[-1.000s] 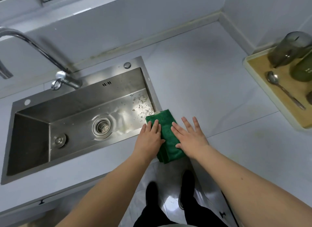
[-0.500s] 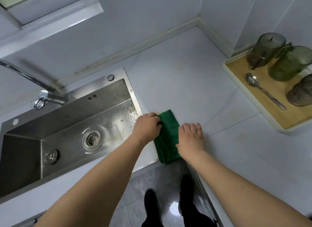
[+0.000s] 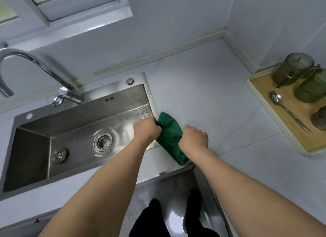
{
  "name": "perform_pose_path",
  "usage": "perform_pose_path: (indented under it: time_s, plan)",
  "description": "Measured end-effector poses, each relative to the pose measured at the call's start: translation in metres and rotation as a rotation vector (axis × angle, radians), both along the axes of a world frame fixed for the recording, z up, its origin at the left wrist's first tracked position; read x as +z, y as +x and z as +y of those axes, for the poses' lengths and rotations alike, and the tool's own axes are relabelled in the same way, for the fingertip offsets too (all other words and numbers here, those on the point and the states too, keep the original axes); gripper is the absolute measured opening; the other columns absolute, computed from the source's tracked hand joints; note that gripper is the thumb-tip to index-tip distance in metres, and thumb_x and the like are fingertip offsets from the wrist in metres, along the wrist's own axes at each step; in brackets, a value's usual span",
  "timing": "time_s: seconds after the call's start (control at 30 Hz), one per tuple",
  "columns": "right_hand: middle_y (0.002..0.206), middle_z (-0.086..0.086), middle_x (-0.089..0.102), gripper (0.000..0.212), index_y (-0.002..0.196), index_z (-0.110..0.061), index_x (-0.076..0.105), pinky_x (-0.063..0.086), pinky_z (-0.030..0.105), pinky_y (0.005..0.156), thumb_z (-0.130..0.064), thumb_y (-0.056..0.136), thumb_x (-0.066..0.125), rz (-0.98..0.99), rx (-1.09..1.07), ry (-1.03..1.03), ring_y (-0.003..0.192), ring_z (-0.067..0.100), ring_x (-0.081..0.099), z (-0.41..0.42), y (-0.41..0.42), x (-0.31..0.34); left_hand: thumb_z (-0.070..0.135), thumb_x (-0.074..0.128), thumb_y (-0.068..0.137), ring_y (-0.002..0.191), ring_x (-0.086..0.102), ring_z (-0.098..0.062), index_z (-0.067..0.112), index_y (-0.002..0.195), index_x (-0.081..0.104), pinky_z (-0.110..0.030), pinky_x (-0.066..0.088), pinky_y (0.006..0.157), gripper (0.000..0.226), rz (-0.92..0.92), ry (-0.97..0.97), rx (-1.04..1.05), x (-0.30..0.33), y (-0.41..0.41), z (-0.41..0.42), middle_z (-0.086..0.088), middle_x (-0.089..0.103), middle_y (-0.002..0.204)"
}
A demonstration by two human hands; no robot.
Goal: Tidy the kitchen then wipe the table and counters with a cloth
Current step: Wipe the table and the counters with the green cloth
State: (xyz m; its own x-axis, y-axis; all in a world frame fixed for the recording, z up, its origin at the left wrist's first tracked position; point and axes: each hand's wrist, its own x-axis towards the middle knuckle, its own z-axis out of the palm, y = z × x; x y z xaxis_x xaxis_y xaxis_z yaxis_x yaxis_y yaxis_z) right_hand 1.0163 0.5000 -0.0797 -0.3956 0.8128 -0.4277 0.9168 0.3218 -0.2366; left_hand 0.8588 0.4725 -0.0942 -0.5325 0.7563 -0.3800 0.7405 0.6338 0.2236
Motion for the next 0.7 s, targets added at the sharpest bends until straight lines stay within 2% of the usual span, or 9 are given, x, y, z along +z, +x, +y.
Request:
perform_pose_path:
  time_s: [0.1, 0.17, 0.27, 0.33, 0.4, 0.47, 0.53, 0.63, 0.7]
  plan:
    - [0.111, 0.007, 0.059, 0.028, 0.111, -0.011, 0.049, 0.036, 0.03, 0.076, -0.003, 0.084, 0.045, 0.038, 0.064, 0.011, 0.1, 0.027, 0.058, 0.006, -0.039, 0.02, 0.01, 0.05, 0.079, 0.08, 0.054, -0.026, 0.015, 0.077, 0.05, -0.031, 0.038, 0.067, 0.005, -0.148, 0.074, 0.217, 0.017, -0.034, -0.018, 0.0, 0.055, 0.073]
    - [0.112, 0.007, 0.059, 0.03, 0.112, -0.011, 0.049, 0.036, 0.03, 0.075, -0.002, 0.084, 0.044, 0.071, 0.119, 0.037, 0.101, 0.028, 0.058, 0.006, -0.075, 0.031, 0.006, 0.049, 0.081, 0.073, 0.048, -0.026, 0.015, 0.069, 0.042, -0.03, 0.033, 0.056, 0.016, -0.222, 0.152, 0.331, 0.03, -0.063, -0.032, -0.001, 0.048, 0.068]
    - [0.112, 0.008, 0.06, 0.031, 0.112, -0.012, 0.051, 0.038, 0.032, 0.077, -0.002, 0.083, 0.045, 0.112, 0.179, 0.09, 0.102, 0.029, 0.057, 0.004, -0.125, 0.044, 0.004, 0.049, 0.082, 0.073, 0.048, -0.026, 0.012, 0.07, 0.043, -0.031, 0.033, 0.058, 0.015, -0.251, 0.233, 0.468, 0.042, -0.104, -0.05, -0.004, 0.048, 0.07]
    - [0.112, 0.008, 0.06, 0.032, 0.112, -0.013, 0.051, 0.039, 0.032, 0.079, -0.001, 0.083, 0.045, 0.13, 0.23, 0.13, 0.103, 0.029, 0.056, 0.002, -0.164, 0.051, 0.006, 0.049, 0.083, 0.074, 0.048, -0.024, 0.009, 0.081, 0.048, -0.031, 0.031, 0.056, 0.004, -0.263, 0.27, 0.549, 0.048, -0.139, -0.061, -0.006, 0.051, 0.078]
    - [0.114, 0.007, 0.059, 0.033, 0.114, -0.013, 0.051, 0.041, 0.034, 0.083, -0.001, 0.083, 0.045, 0.144, 0.28, 0.151, 0.105, 0.029, 0.054, 0.001, -0.201, 0.056, 0.006, 0.05, 0.085, 0.071, 0.047, -0.02, 0.007, 0.088, 0.049, -0.03, 0.03, 0.052, 0.004, -0.294, 0.288, 0.604, 0.052, -0.173, -0.069, -0.007, 0.052, 0.084]
    - [0.117, 0.008, 0.058, 0.033, 0.115, -0.013, 0.05, 0.041, 0.036, 0.087, -0.003, 0.084, 0.045, 0.137, 0.317, 0.169, 0.108, 0.029, 0.054, 0.005, -0.239, 0.06, 0.006, 0.051, 0.086, 0.077, 0.048, -0.023, 0.005, 0.092, 0.048, -0.031, 0.032, 0.058, 0.007, -0.327, 0.308, 0.632, 0.055, -0.207, -0.072, -0.009, 0.052, 0.089]
    - [0.117, 0.008, 0.057, 0.032, 0.115, -0.013, 0.05, 0.041, 0.036, 0.085, -0.004, 0.085, 0.046, 0.137, 0.334, 0.176, 0.108, 0.029, 0.054, 0.012, -0.269, 0.062, 0.007, 0.049, 0.087, 0.082, 0.048, -0.024, 0.006, 0.095, 0.046, -0.031, 0.034, 0.063, 0.009, -0.361, 0.332, 0.653, 0.058, -0.232, -0.071, -0.008, 0.05, 0.09]
    - [0.11, 0.007, 0.058, 0.028, 0.111, -0.013, 0.05, 0.039, 0.033, 0.074, -0.002, 0.085, 0.046, 0.108, 0.337, 0.149, 0.096, 0.026, 0.053, 0.022, -0.317, 0.064, 0.004, 0.047, 0.086, 0.077, 0.047, -0.021, 0.01, 0.086, 0.047, -0.031, 0.033, 0.057, 0.006, -0.42, 0.359, 0.646, 0.06, -0.271, -0.068, -0.005, 0.05, 0.083]
    - [0.107, 0.007, 0.057, 0.026, 0.108, -0.012, 0.049, 0.04, 0.034, 0.07, -0.002, 0.085, 0.044, 0.089, 0.355, 0.083, 0.09, 0.026, 0.052, 0.026, -0.336, 0.062, 0.003, 0.045, 0.083, 0.074, 0.049, -0.021, 0.015, 0.078, 0.047, -0.029, 0.033, 0.056, 0.014, -0.443, 0.37, 0.643, 0.061, -0.287, -0.067, -0.005, 0.053, 0.079]
